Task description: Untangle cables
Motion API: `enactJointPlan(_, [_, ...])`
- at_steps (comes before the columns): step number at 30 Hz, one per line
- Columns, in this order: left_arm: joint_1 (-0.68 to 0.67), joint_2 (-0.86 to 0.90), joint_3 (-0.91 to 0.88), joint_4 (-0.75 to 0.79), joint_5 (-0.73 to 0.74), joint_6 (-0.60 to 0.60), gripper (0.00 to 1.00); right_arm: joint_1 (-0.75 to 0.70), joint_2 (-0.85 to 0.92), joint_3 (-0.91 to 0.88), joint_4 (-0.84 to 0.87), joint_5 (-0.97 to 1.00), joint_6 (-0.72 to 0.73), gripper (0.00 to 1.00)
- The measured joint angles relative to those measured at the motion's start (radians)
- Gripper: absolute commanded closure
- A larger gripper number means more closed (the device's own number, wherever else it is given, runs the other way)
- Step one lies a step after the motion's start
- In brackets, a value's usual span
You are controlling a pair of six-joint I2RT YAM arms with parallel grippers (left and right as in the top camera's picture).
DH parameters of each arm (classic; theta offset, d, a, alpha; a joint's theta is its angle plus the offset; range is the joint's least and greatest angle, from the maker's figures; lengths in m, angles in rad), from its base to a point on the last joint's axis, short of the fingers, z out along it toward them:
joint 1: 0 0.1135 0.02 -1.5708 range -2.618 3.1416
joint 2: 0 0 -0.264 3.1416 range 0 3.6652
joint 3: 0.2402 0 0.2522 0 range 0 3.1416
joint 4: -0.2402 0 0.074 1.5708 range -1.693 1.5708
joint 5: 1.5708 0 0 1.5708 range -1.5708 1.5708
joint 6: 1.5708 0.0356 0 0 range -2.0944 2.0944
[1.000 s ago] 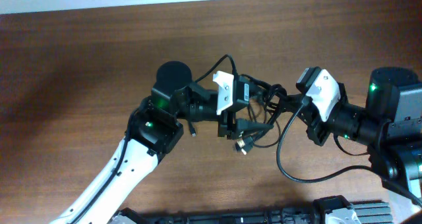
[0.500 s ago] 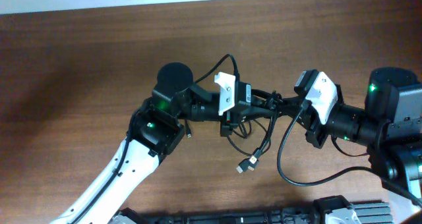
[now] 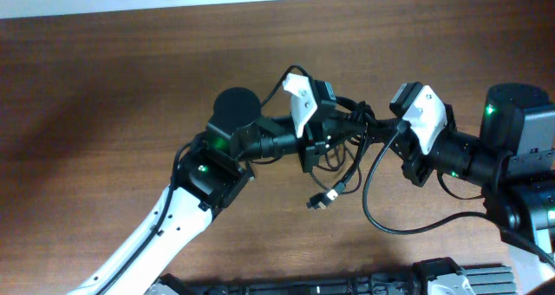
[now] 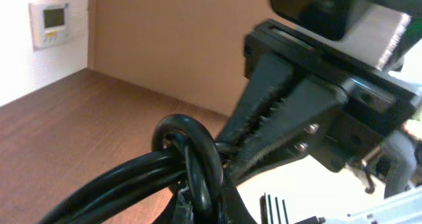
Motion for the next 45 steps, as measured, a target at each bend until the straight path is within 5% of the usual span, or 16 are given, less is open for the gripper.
enactJointPlan(10, [0.061, 0.0, 0.0, 0.001, -0.023, -0.186, 1.0, 0.005, 0.004, 0.0, -0.005, -0.028, -0.002, 0.96])
enactJointPlan(26, [0.084, -0.005, 0.0, 0.006, -0.048, -0.249, 1.0, 0.006, 0.004, 0.0, -0.008, -0.03, -0.004, 0.96])
enactJointPlan(31, [0.111, -0.005, 0.0, 0.049, -0.018, -0.183, 1.0, 0.007, -0.003, 0.0, -0.018, 0.008, -0.006, 0.4])
enactJointPlan(38, [0.148, -0.005, 0.0, 0.048, 0.019, -0.093, 1.0, 0.007, -0.012, 0.0, 0.032, 0.027, -0.006, 0.28])
enactJointPlan(45, [0.123, -0.005, 0.0, 0.058, 0.107, -0.052, 1.0, 0.007, -0.011, 0.0, 0.076, 0.022, -0.004, 0.4])
